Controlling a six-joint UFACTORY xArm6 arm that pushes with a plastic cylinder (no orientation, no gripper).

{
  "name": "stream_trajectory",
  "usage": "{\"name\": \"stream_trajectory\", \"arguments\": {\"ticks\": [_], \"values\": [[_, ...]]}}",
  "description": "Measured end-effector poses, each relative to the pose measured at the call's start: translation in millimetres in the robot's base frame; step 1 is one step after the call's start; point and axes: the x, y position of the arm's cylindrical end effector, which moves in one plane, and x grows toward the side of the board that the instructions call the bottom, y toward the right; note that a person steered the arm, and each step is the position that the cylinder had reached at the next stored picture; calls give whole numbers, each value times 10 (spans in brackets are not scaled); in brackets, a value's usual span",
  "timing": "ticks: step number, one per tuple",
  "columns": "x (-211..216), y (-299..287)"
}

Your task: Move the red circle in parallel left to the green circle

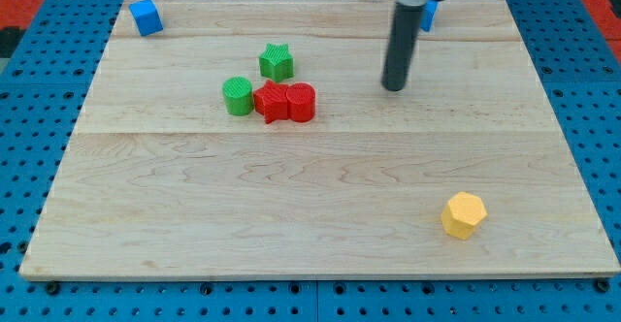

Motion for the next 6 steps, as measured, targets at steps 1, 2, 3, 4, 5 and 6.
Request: {"name": "stream_trajectory", "arguments": {"ticks": [1,2,3,4,5,6], "values": [[-15,-605],[118,-679],[710,-922],[790,-531],[905,-615],[854,-1537]]}}
